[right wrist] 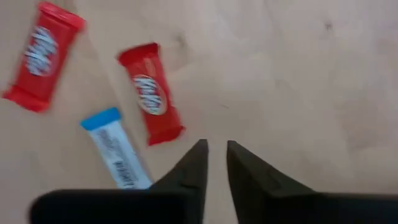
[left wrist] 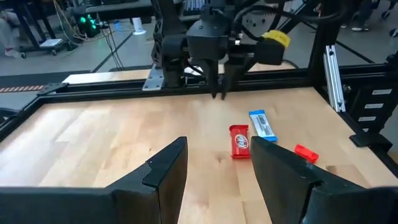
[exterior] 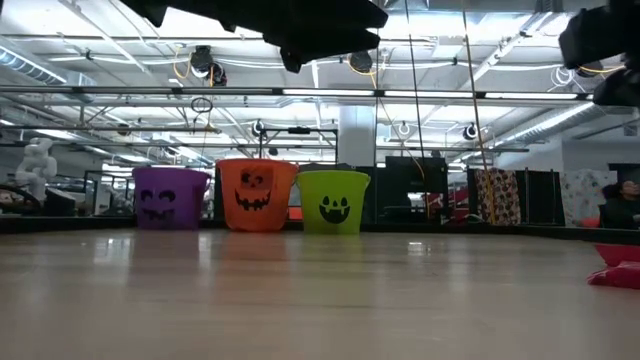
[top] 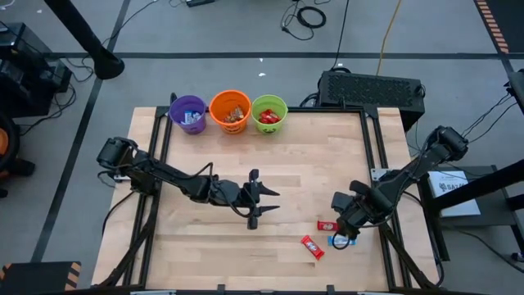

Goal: Sort candy by brand, put in halloween buckets
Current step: Put the red chocolate bar into the green bucket

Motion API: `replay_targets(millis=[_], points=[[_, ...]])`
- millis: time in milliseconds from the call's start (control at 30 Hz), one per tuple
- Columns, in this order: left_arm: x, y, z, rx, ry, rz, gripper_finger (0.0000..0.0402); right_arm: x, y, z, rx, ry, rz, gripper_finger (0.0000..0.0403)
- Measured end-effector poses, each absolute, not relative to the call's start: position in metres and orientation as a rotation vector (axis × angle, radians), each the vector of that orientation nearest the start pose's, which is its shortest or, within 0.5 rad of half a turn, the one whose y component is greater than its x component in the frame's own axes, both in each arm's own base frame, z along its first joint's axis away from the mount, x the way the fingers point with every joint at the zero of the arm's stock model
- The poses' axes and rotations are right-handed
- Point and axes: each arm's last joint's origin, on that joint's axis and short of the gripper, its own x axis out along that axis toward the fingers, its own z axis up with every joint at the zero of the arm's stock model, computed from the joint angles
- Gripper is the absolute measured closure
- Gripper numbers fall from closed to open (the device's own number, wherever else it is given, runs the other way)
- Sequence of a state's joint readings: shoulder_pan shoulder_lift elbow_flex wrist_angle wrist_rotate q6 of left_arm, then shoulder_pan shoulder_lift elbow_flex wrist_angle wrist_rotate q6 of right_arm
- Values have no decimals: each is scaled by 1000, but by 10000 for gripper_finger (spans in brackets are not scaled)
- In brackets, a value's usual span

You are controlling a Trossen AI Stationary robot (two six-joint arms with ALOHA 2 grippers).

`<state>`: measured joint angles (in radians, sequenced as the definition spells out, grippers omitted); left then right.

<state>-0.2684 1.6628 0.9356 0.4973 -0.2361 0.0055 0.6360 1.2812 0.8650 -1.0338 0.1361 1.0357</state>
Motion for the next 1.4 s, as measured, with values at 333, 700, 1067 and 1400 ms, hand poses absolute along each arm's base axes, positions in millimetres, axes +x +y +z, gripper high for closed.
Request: replay_targets(millis=[333,700,1067,1400], points=[[348,-89,220,79,291,-33,220,161,117,199,278,1402,-380,400],[344,-92,214,74,362,-38,220,181,141,157,388,1537,-259,402],[342,-102,214,52,357,-59,220,197,146,137,312,1491,-206,402],[345,-102,206,34,377,-51,220,222,153,169,262,1223,-147,403]])
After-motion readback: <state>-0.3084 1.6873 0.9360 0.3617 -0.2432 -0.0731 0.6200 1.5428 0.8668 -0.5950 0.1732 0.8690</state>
